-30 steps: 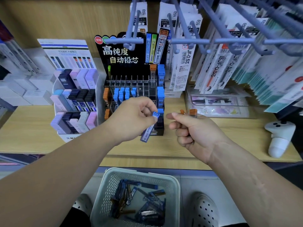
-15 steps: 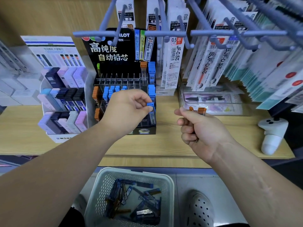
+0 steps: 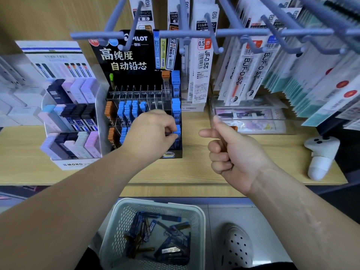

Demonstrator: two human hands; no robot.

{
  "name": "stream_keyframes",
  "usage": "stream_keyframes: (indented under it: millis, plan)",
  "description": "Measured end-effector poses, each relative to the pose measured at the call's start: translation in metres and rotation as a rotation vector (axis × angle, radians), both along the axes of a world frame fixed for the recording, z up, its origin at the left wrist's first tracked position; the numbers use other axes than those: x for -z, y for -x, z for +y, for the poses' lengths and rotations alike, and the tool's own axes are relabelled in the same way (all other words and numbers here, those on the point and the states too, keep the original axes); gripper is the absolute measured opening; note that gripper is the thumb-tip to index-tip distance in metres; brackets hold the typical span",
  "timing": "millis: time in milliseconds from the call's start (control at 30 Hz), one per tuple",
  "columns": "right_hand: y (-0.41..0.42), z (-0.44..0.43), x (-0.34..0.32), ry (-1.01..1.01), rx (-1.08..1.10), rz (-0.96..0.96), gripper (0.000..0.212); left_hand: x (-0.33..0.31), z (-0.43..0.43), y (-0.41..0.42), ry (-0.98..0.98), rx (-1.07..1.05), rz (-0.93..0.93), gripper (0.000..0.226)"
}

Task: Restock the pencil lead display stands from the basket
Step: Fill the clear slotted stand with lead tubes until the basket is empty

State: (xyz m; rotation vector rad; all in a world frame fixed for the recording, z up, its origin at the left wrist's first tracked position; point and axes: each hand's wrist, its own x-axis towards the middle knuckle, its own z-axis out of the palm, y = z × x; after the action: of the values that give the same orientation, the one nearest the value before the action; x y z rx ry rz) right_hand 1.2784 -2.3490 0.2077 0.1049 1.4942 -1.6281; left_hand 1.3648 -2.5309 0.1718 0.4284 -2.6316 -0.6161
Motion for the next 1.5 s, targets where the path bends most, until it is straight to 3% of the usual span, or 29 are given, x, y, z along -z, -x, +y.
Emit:
stream_keyframes:
  millis: [100,267,400,500,633,933,1000,1067,1167,1500]
  plan:
    - [-0.001,-0.002,-0.002,0.037,0.008,-0.075,0.047,-0.001,0.002,0.0,0.039,-0.015,-0.024,0.013]
    - [-0.003,-0.004,-0.002,0.08,0.015,-0.102,0.033,-0.008,0.005,-0.004,-0.044,-0.034,-0.051,0.012]
    - [-0.007,-0.009,-0.002,0.111,-0.068,-0.033,0.027,-0.032,0.021,-0.007,-0.735,-0.065,0.014,0.007]
    - [-0.012,-0.014,0.001,0.126,-0.191,0.032,0.024,-0.038,0.03,-0.012,-0.988,-0.016,0.011,0.013]
    - [-0.019,-0.021,0.003,0.089,-0.217,0.089,0.04,-0.036,0.024,-0.021,-1.068,-0.083,0.041,0.013]
    - [-0.038,-0.048,-0.001,0.017,-0.264,0.161,0.031,-0.052,-0.004,-0.046,-1.155,-0.205,0.159,0.008]
    - [-0.043,-0.056,0.0,0.016,-0.263,0.142,0.038,-0.059,-0.022,-0.056,-1.102,-0.25,0.237,0.009]
    - [-0.045,-0.061,0.0,0.009,-0.255,0.134,0.04,-0.062,-0.041,-0.07,-0.905,-0.316,0.286,0.011]
    - [-0.048,-0.067,-0.001,0.002,-0.242,0.127,0.04,-0.057,-0.06,-0.092,-0.581,-0.369,0.192,0.011]
    - [-0.052,-0.081,0.0,0.017,-0.227,0.057,0.05,-0.045,-0.075,-0.112,-0.114,-0.204,-0.062,0.009]
